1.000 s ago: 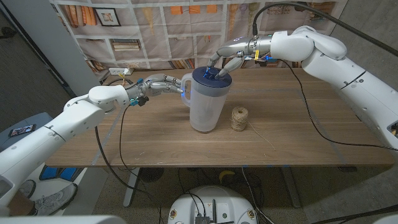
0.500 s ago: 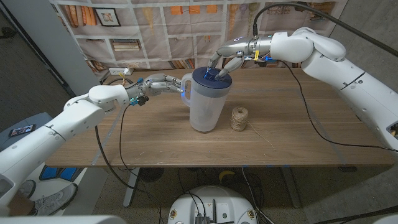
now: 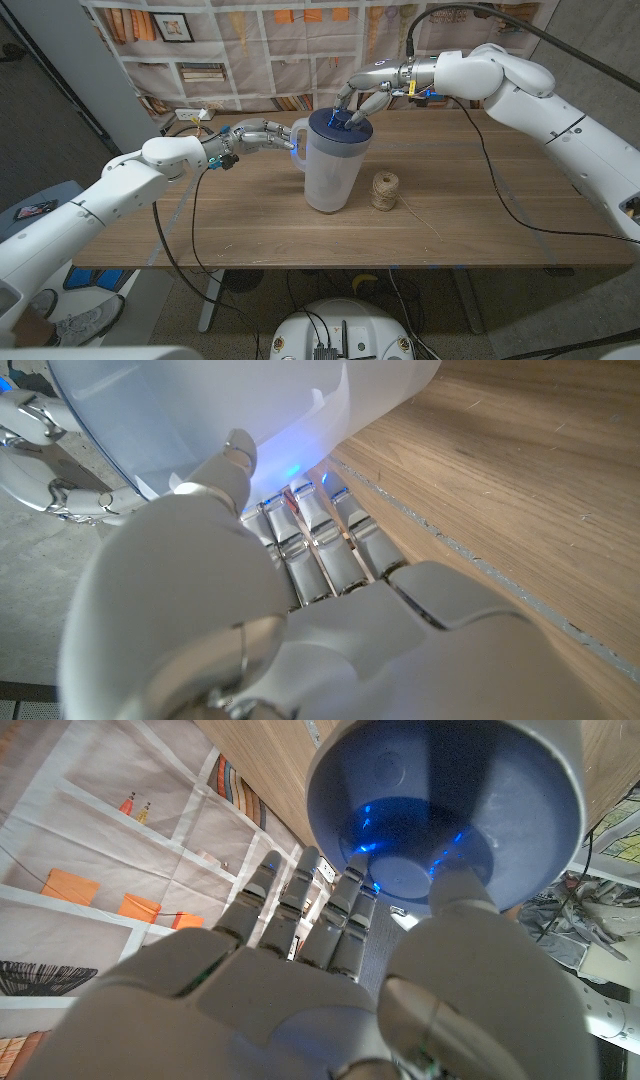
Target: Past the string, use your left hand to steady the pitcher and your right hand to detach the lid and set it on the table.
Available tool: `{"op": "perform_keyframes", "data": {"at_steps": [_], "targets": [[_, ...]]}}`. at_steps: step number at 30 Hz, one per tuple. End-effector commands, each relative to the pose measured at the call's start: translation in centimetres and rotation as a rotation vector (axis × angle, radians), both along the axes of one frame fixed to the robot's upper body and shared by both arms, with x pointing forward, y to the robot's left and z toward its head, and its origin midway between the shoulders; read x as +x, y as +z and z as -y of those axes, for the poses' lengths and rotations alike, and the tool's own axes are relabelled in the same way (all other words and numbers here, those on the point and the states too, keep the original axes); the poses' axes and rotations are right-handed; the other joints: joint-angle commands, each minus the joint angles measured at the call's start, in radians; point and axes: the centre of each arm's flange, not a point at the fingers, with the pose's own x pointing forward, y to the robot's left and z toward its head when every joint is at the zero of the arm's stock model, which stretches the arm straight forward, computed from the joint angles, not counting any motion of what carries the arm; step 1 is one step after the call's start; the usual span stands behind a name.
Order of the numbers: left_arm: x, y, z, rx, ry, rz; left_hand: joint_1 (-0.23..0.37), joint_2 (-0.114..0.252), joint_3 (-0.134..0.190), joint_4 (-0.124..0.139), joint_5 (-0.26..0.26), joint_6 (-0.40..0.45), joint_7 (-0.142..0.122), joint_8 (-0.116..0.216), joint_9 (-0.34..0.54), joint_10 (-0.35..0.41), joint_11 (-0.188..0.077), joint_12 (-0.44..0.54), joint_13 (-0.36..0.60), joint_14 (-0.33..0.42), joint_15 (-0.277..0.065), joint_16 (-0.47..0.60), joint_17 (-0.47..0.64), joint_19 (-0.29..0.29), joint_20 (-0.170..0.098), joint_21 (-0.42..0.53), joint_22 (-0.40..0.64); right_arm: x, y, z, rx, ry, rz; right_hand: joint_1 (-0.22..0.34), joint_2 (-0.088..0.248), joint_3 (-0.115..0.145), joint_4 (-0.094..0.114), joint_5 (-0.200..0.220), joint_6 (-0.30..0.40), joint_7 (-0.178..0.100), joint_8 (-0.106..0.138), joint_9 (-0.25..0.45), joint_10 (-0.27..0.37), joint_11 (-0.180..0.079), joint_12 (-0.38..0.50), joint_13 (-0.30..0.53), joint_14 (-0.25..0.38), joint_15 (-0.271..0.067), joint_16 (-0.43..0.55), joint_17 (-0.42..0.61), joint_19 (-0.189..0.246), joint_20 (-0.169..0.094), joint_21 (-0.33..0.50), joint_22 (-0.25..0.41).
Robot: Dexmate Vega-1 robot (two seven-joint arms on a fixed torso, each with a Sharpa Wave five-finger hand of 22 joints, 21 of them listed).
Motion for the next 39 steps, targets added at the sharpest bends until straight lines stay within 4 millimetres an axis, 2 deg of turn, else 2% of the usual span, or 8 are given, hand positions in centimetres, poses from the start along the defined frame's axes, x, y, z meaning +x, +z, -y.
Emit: {"op": "perform_keyframes", "data": {"at_steps": [1, 7, 14, 39], "targets": [[0.1, 0.1, -0.1, 0.003, 0.002, -0.008, 0.035, 0.06, 0.002, 0.004, 0.005, 0.07, 0.022, 0.004, 0.003, 0.042, -0.036, 0.005, 0.003, 0.013, -0.101, 0.005, 0.004, 0.013, -0.145, -0.001, 0.005, 0.0, 0.3, 0.1, 0.013, 0.008, -0.003, 0.005, 0.025, -0.006, 0.0, 0.007, 0.114, -0.045, 0.01, 0.002, 0.019, 0.0, 0.007, 0.004, 0.009, -0.137, 0.008, 0.005, 0.01, -0.002, -0.001, 0.001], [0.3, 0.1, -0.1, 0.006, 0.001, -0.012, 0.034, 0.062, 0.002, 0.004, 0.005, 0.069, 0.022, 0.004, 0.003, 0.044, -0.036, 0.005, 0.003, 0.013, -0.101, 0.005, 0.004, 0.012, -0.145, -0.002, 0.005, 0.0, 0.4, 0.3, 0.019, 0.011, -0.008, 0.012, 0.031, -0.01, -0.003, 0.007, 0.13, -0.044, 0.015, 0.002, 0.033, 0.0, 0.005, 0.004, 0.015, -0.138, 0.015, 0.007, 0.01, -0.002, -0.001, 0.001], [0.5, 0.1, 0.0, 0.003, -0.002, -0.014, 0.034, 0.062, 0.002, 0.004, 0.005, 0.067, 0.023, 0.004, 0.003, 0.041, -0.037, 0.004, 0.003, 0.013, -0.101, 0.005, 0.004, 0.012, -0.144, -0.002, 0.005, 0.0, 0.7, 0.6, 0.034, 0.013, -0.011, 0.021, 0.035, -0.013, -0.005, 0.007, 0.132, -0.055, 0.014, 0.001, 0.043, 0.0, 0.002, 0.004, 0.019, -0.138, 0.022, 0.01, 0.013, -0.005, -0.001, 0.001], [0.7, 0.1, 0.3, 0.005, 0.009, -0.016, 0.032, 0.063, 0.0, 0.004, 0.006, 0.064, 0.021, 0.004, 0.003, 0.042, -0.036, 0.004, 0.003, 0.014, -0.101, 0.004, 0.004, 0.011, -0.144, -0.002, 0.005, 0.1, 1.5, 1.1, 0.051, 0.023, -0.01, 0.031, 0.048, -0.026, -0.004, 0.008, 0.151, -0.055, 0.018, 0.001, 0.065, 0.001, -0.006, 0.003, 0.026, -0.138, 0.035, 0.013, 0.017, -0.007, -0.001, 0.001]]}}
